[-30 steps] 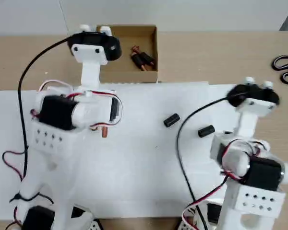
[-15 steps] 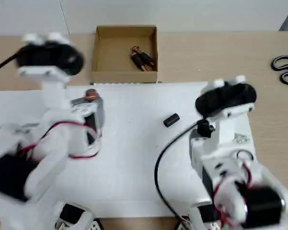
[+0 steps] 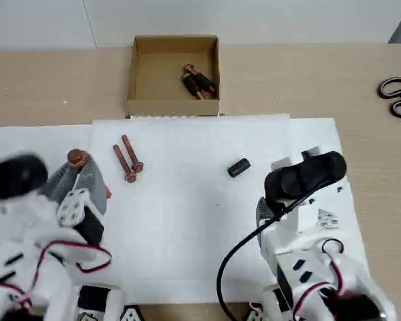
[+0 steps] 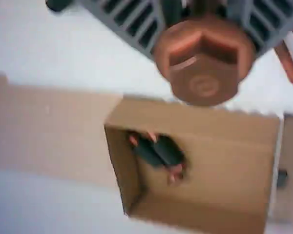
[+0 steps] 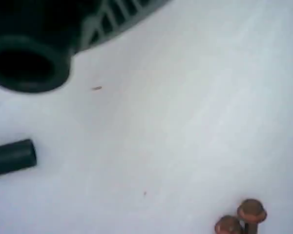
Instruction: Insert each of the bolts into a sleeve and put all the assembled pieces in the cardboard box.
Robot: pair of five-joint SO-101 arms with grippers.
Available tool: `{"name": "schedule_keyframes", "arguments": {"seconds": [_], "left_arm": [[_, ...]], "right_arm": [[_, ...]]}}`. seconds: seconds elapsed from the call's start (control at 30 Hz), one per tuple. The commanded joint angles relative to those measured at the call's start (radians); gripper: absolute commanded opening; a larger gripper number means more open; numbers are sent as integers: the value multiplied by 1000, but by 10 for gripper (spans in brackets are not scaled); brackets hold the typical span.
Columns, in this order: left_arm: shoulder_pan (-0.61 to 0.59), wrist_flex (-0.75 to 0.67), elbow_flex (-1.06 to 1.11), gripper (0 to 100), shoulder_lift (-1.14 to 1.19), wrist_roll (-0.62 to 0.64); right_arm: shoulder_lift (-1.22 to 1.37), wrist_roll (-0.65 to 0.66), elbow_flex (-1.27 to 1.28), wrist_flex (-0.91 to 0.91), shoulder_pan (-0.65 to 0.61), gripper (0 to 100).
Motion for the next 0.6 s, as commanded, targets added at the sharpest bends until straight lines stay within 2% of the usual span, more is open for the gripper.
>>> {"name": "schedule_keyframes", "arguments": {"seconds": [0.0, 0.13, 0.3, 0.47, 0.57], "left_arm": [[-17, -138, 240, 5, -236, -21], [-17, -153, 392, 5, -433, -11], [-44, -204, 386, 5, -402, 123], [-35, -292, 470, 5, -402, 115], [-34, -365, 547, 5, -402, 106]], "right_arm": [[-74, -8, 101, -130, -10, 2], [-165, -8, 236, -211, -58, 2], [-263, -8, 385, -289, -143, 2], [-352, -3, 528, -395, -186, 2], [-409, 78, 628, -456, -239, 2]]}}
